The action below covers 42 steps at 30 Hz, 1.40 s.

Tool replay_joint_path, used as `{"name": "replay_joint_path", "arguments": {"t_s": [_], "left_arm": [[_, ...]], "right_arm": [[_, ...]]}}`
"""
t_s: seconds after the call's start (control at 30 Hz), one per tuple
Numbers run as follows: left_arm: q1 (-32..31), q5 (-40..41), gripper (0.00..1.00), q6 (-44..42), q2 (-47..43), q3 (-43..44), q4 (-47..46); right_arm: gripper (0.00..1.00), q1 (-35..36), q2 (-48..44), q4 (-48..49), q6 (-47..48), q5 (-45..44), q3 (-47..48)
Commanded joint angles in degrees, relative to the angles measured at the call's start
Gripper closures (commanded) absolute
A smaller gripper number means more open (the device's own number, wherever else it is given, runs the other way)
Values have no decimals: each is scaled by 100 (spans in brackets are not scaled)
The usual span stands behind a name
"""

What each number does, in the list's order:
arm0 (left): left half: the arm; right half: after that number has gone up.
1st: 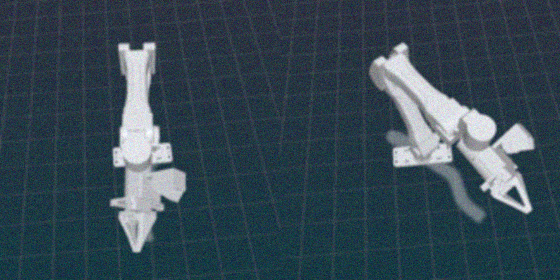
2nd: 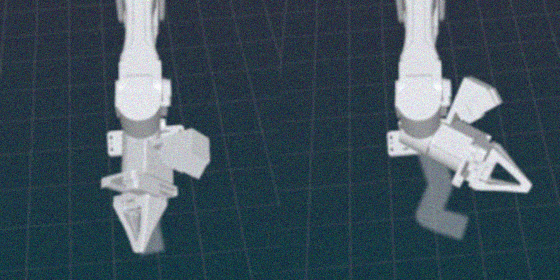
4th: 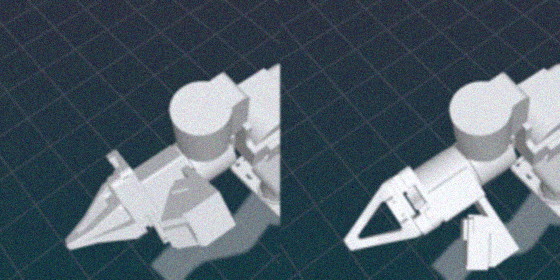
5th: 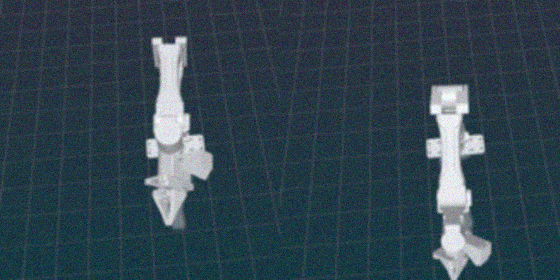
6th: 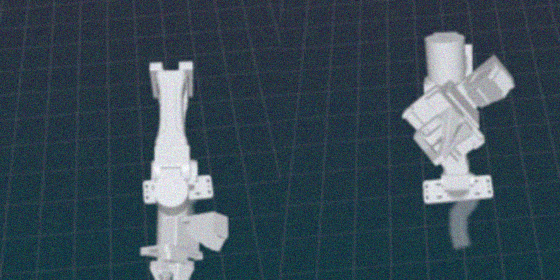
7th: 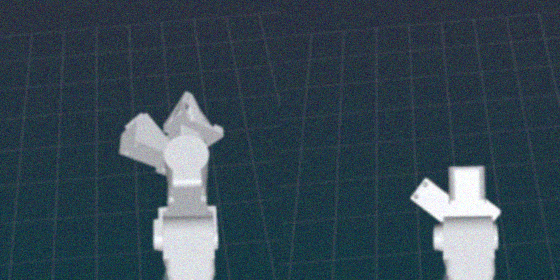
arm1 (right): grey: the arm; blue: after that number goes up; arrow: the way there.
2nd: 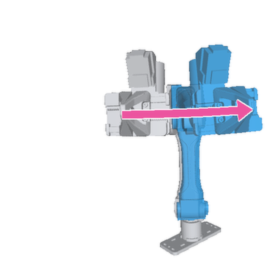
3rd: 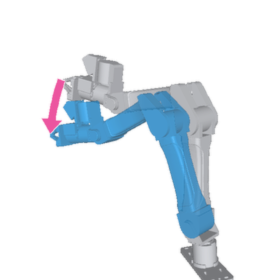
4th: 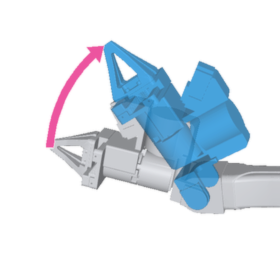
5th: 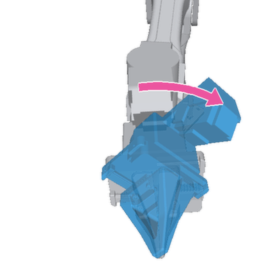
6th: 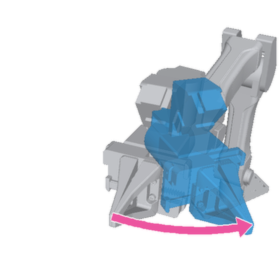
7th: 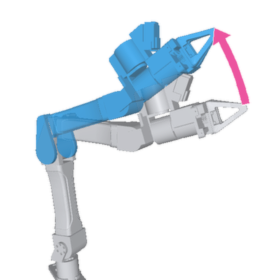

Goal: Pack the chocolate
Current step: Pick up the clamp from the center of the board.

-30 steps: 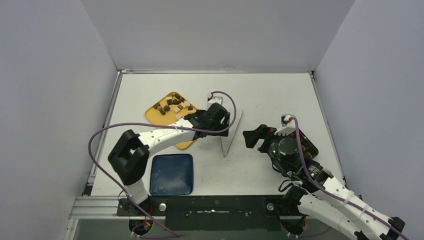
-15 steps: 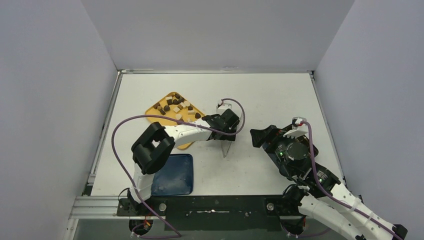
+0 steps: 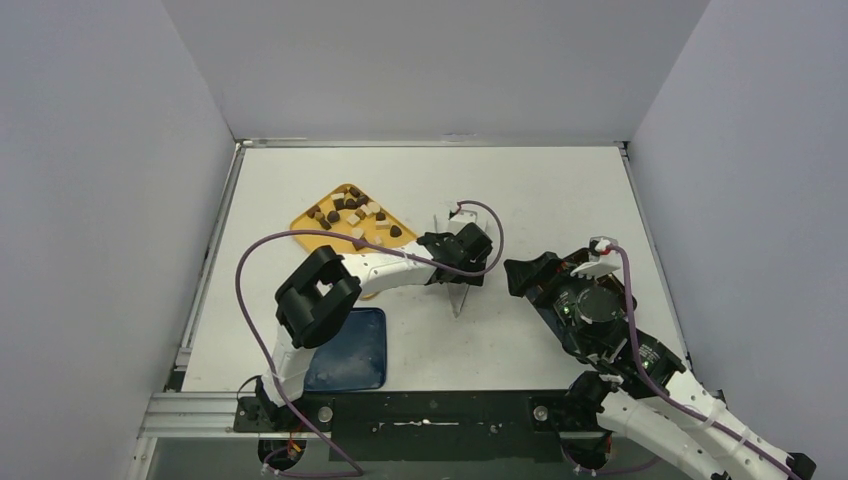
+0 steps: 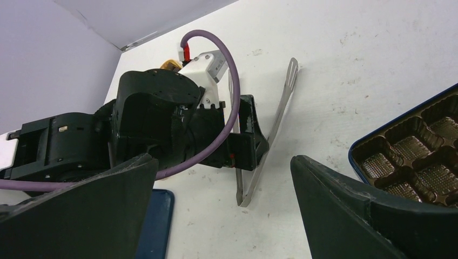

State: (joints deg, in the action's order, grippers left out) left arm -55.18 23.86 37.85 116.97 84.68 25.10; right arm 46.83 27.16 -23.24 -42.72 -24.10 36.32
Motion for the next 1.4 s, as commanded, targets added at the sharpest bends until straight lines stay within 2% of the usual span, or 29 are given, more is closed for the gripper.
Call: {"name": "replay_joint_path", "arguments": {"t_s": [0.0,0.37,0.63,0.9,1.17,1.37], "left_arm": [[-53,166,4,-5,46,315,-112],[-54,414,4,156,453,539,-97],[-55,484,12,279,539,425,-327],[-50,534,12,415,668,451,-393],[-46,639,21,439,559,242,-421],[-54,519,28,163,86,19,-450]], "right_arm": [[0,1,-57,66,4,-165,39],[0,1,-198,35,-1,-218,-4],[0,0,-174,36,-25,-183,-36],[0,2,-146,101,-26,-130,-56],[0,2,-158,95,-28,-148,-58],[0,6,-120,226,-82,-37,-90]]}}
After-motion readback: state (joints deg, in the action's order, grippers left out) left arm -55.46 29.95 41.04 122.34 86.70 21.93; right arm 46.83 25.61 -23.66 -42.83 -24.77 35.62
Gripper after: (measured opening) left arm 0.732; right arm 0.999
